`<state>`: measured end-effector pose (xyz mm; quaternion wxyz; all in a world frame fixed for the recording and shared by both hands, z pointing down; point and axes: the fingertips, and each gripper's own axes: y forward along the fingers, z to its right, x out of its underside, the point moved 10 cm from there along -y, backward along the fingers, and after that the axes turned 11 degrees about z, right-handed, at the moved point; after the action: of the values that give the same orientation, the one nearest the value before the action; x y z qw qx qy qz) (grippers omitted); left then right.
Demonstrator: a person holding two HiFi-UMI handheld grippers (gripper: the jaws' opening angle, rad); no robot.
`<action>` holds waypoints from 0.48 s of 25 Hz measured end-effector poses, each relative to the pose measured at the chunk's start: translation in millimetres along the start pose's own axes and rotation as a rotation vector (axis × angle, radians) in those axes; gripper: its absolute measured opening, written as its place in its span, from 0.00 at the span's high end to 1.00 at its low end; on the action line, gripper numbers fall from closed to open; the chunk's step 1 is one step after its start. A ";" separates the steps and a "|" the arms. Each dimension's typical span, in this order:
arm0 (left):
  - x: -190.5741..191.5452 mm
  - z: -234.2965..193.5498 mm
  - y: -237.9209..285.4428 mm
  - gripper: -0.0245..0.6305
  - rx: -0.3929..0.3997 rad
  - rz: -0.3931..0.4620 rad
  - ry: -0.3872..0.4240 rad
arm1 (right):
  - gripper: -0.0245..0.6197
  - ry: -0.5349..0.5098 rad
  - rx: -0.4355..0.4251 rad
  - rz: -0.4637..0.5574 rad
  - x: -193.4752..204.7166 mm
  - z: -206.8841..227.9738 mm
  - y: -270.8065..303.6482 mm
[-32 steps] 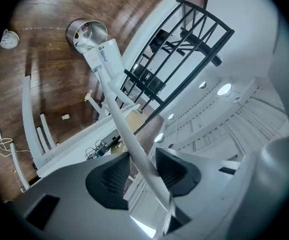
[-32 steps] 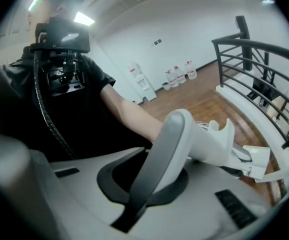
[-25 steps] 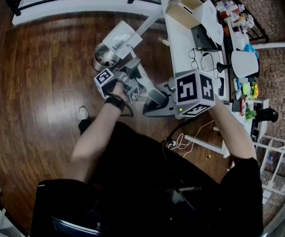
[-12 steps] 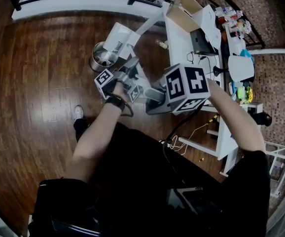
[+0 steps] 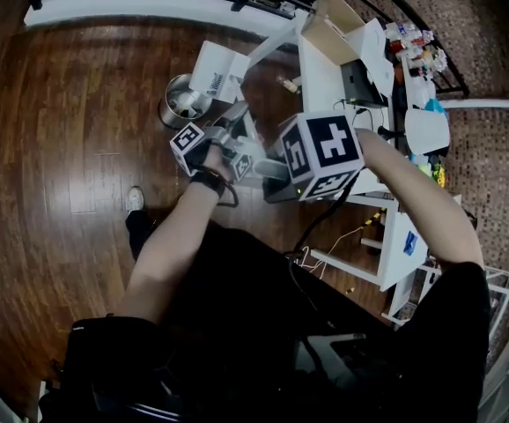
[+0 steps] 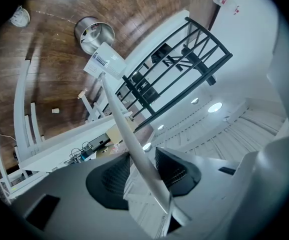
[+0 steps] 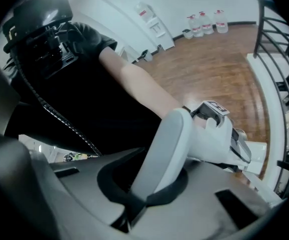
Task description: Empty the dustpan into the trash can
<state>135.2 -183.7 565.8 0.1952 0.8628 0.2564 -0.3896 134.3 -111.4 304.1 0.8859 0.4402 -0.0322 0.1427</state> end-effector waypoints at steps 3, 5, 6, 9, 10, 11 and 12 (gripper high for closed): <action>-1.4 0.9 -0.2 0.73 0.001 0.006 -0.007 | 0.95 -0.006 -0.008 -0.049 -2.9 2.0 1.4; -2.7 1.8 -0.8 0.73 0.004 0.011 -0.012 | 0.95 -0.010 -0.018 -0.076 -5.5 3.3 1.9; -3.4 2.3 -1.1 0.73 0.005 0.012 -0.014 | 0.95 -0.012 -0.023 -0.088 -6.9 3.8 2.0; -4.4 3.6 -1.3 0.73 0.009 0.016 -0.020 | 0.95 -0.020 -0.033 -0.136 -10.2 5.7 1.5; -4.4 3.6 -0.9 0.73 0.010 0.018 -0.021 | 0.95 -0.023 -0.037 -0.156 -10.8 6.2 1.0; -4.2 3.6 -0.6 0.73 0.012 0.020 -0.023 | 0.95 -0.027 -0.041 -0.177 -11.1 6.5 0.5; -3.9 3.4 -0.4 0.73 0.012 0.022 -0.025 | 0.95 -0.032 -0.045 -0.203 -11.4 6.7 0.2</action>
<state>130.8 -186.4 566.6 0.1974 0.8619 0.2419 -0.3996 123.8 -119.1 306.3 0.9048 0.4234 -0.0048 0.0445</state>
